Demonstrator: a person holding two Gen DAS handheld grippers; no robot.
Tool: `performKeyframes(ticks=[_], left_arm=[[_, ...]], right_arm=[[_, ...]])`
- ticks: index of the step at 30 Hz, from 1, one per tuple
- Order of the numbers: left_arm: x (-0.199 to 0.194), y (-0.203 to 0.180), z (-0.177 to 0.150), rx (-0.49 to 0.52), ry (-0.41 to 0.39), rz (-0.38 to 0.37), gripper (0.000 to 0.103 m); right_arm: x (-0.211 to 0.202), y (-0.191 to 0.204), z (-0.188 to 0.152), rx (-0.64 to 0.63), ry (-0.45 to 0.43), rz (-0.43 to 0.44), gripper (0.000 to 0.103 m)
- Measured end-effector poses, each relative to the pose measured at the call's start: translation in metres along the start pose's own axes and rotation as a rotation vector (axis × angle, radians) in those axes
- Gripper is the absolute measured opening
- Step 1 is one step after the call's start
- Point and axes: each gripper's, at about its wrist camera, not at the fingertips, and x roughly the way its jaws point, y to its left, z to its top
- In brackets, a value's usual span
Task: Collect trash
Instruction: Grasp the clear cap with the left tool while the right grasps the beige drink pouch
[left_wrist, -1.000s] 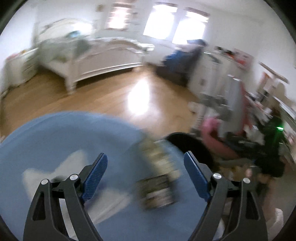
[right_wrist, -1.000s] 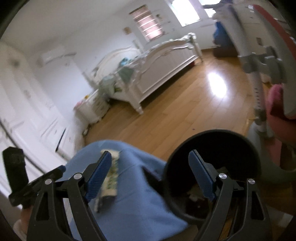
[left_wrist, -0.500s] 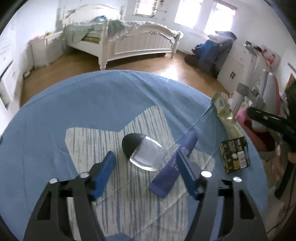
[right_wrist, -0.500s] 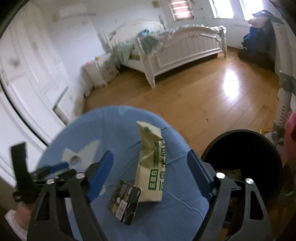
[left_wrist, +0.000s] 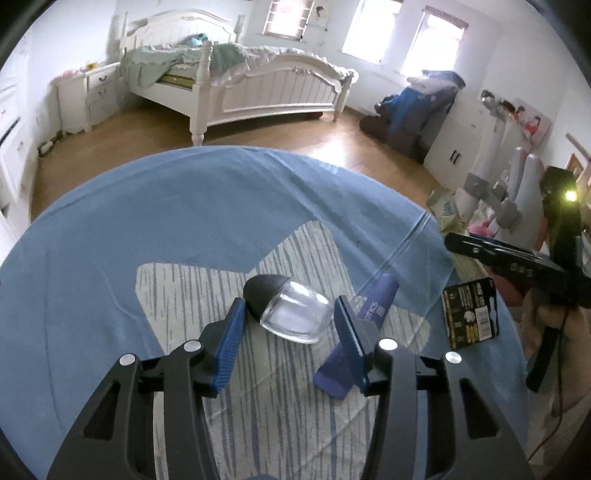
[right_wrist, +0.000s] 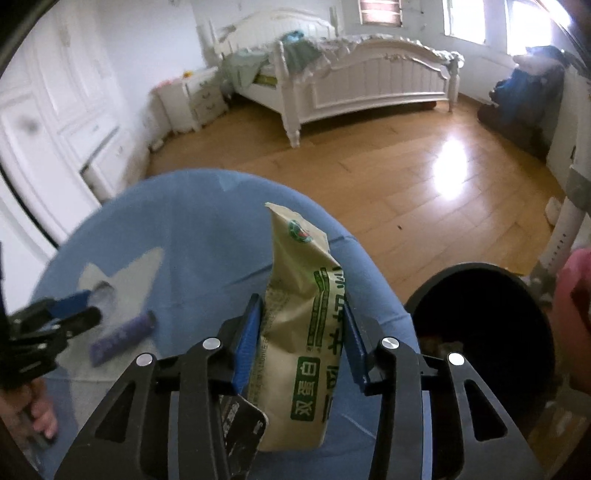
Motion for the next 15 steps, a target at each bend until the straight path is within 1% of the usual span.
performKeyframes(ticks=[1, 3, 5, 6, 7, 10, 11, 13, 14, 15], left_arm=[[-0.003, -0.001, -0.001, 0.013, -0.013, 0.007, 0.046], [-0.012, -0.003, -0.002, 0.016, -0.033, -0.011, 0.042], [-0.02, -0.005, -0.002, 0.014, -0.051, -0.021, 0.033], [-0.024, -0.007, -0.001, 0.017, -0.06, -0.022, 0.021], [-0.029, -0.009, 0.0, 0.02, -0.069, -0.031, 0.013], [-0.034, -0.013, 0.001, 0.032, -0.065, -0.039, 0.013], [-0.033, -0.014, 0.0, 0.038, -0.055, -0.029, 0.013], [-0.027, -0.014, 0.001, 0.045, -0.029, 0.005, 0.019], [-0.024, -0.013, 0.001, 0.042, -0.015, 0.025, 0.024], [-0.02, -0.011, 0.001, 0.031, -0.005, 0.048, 0.049]], right_arm=[[-0.011, -0.002, 0.001, 0.015, -0.035, 0.035, 0.042], [-0.035, -0.002, 0.001, 0.031, -0.112, 0.064, 0.042], [-0.058, -0.005, 0.001, 0.042, -0.167, 0.087, 0.042], [-0.068, -0.006, 0.001, 0.046, -0.192, 0.095, 0.042], [-0.079, -0.006, 0.001, 0.047, -0.219, 0.103, 0.042], [-0.105, -0.008, -0.004, 0.048, -0.259, 0.13, 0.042], [-0.11, -0.009, -0.006, 0.049, -0.263, 0.135, 0.042], [-0.119, -0.01, -0.009, 0.056, -0.264, 0.156, 0.042], [-0.124, -0.012, -0.009, 0.059, -0.264, 0.162, 0.042], [-0.126, -0.013, -0.011, 0.061, -0.261, 0.166, 0.042]])
